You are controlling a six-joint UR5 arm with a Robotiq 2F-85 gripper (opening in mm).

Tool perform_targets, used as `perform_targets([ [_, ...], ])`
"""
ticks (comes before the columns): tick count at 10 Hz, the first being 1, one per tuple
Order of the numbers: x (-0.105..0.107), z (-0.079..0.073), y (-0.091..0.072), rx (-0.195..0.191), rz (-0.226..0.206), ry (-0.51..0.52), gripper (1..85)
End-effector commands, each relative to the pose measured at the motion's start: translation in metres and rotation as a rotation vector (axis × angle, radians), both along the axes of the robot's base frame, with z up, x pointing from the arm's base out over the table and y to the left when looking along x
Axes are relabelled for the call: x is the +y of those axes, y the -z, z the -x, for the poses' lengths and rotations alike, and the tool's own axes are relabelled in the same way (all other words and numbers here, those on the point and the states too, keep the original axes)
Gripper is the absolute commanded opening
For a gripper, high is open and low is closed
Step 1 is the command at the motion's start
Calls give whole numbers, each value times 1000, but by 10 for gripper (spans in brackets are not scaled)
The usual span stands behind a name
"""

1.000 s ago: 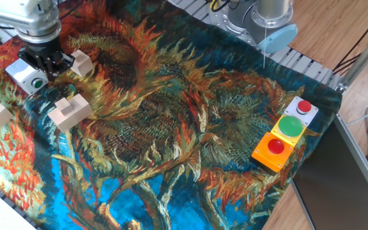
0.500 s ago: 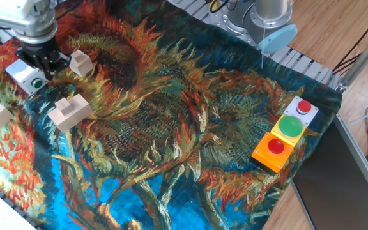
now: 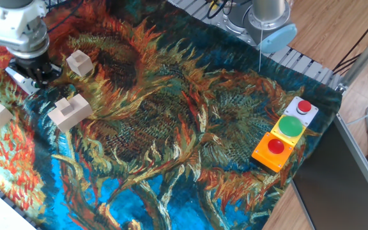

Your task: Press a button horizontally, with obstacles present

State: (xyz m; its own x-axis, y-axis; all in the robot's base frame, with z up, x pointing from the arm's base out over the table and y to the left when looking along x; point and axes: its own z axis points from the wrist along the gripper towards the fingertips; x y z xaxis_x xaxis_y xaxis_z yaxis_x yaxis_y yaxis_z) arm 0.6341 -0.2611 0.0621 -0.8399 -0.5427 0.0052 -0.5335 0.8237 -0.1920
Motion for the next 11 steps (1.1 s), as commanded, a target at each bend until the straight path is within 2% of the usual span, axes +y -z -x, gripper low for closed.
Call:
perform_targets([
  [1, 1, -3, 8, -3, -25, 24, 13],
  [3, -3, -8, 15, -13, -8, 24, 13],
  [4, -12, -8, 21, -16, 9, 14, 13],
  [5, -18, -5, 24, -12, 21, 12, 13],
  [6, -14, -1, 23, -14, 21, 22, 13],
  [9, -7, -4, 24, -28, -7, 34, 13],
  [11, -17, -5, 23, -34, 27, 26, 13],
])
